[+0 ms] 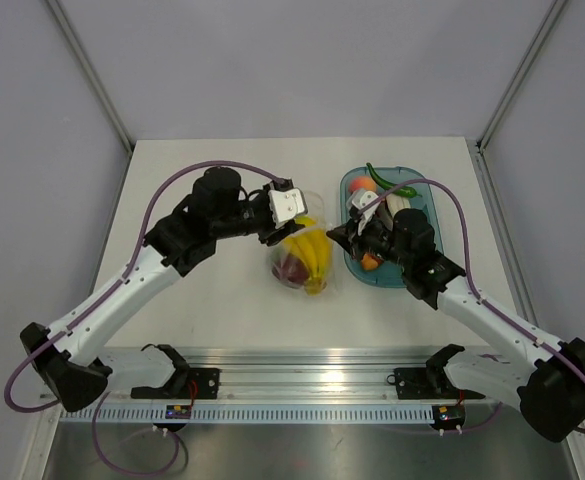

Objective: Place the food in the zip-top bag and seal the zipper
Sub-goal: Zip the zipper food storage bag at the center of the board.

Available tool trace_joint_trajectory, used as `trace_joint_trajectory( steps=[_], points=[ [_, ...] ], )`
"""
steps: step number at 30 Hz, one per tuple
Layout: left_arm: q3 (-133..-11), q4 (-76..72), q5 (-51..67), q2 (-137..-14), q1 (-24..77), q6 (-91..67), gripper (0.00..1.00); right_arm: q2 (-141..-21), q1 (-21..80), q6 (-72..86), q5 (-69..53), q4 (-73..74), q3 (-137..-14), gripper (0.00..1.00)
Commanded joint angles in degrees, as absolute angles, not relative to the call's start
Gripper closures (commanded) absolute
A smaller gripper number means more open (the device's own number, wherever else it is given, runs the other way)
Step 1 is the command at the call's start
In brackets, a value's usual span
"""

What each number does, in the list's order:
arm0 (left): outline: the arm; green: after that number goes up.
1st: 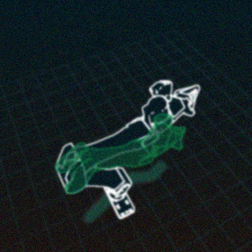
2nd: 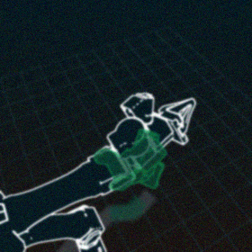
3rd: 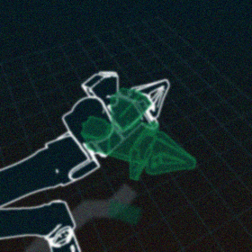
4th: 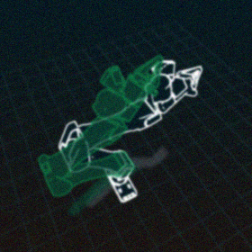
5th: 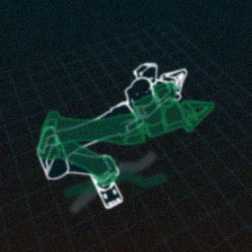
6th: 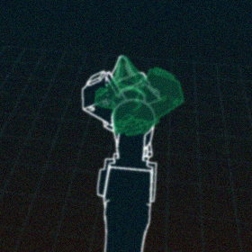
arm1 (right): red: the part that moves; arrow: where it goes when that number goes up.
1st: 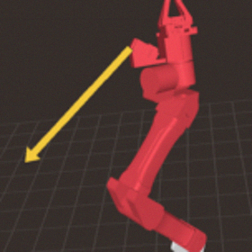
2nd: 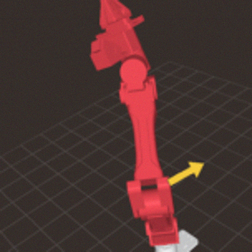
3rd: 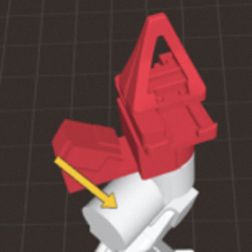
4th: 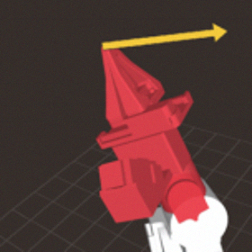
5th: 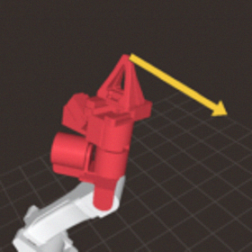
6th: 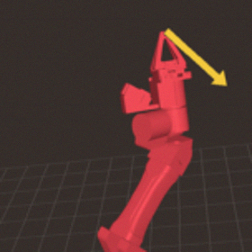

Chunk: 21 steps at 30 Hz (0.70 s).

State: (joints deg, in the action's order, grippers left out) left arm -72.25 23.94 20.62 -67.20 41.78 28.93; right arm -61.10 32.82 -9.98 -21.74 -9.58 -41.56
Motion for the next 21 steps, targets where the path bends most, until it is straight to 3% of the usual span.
trace_joint_trajectory(
  steps=[1,10,21],
  points=[
    [-77.4,27.1,33.9,-71.7,40.3,38.2,0.48,-59.7,32.3,-12.6,-26.3,-8.9,-43.7,1.0],
    [-83.6,34.3,43.5,-77.4,38.3,42.6,0.48,-54.0,32.3,-18.8,-27.2,-11.3,-38.5,1.0],
    [-79.0,31.2,40.0,-73.8,36.5,40.5,0.46,-53.7,32.3,-21.1,-27.3,-7.4,-39.7,1.0]
  ],
)
